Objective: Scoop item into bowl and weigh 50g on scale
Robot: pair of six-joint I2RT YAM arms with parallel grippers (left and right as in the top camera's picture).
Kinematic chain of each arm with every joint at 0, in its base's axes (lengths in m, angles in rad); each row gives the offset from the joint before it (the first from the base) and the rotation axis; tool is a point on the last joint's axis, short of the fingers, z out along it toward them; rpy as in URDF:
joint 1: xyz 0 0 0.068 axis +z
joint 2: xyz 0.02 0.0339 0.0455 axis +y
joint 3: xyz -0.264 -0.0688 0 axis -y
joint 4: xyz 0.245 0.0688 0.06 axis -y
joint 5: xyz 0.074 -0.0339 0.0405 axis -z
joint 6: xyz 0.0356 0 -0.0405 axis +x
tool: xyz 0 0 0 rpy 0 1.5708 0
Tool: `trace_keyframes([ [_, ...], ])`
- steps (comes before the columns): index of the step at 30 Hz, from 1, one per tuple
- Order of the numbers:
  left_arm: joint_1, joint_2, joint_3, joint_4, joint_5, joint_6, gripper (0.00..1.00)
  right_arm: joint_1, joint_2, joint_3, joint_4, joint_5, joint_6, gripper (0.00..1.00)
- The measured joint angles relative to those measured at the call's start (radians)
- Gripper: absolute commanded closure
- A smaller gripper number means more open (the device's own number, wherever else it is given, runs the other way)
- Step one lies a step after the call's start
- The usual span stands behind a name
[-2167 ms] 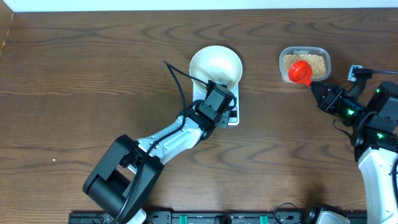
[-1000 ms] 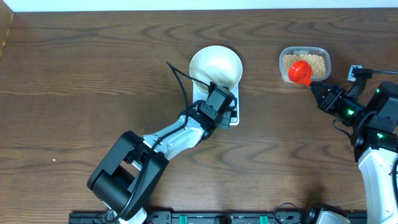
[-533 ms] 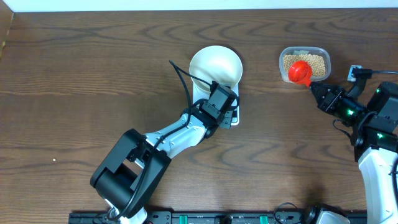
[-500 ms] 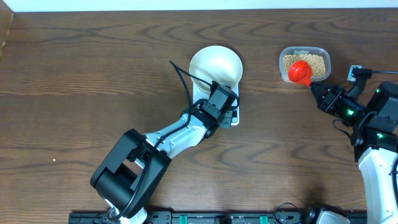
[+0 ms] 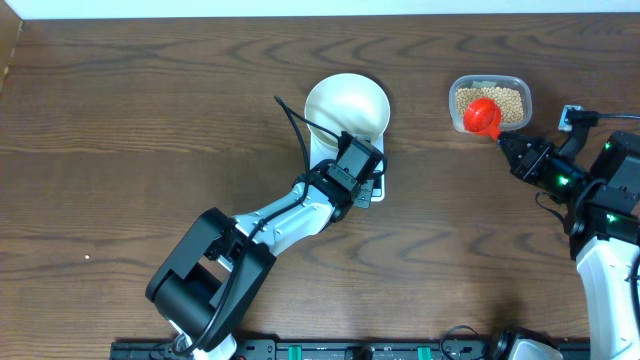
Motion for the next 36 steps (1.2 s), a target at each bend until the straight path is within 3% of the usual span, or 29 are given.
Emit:
trace_keyframes([
  [36,0.007,-0.029,-0.018,-0.015,-0.004,0.024,0.93,0.000,0.000,0.000,0.000,0.000,-0.003,0.99],
])
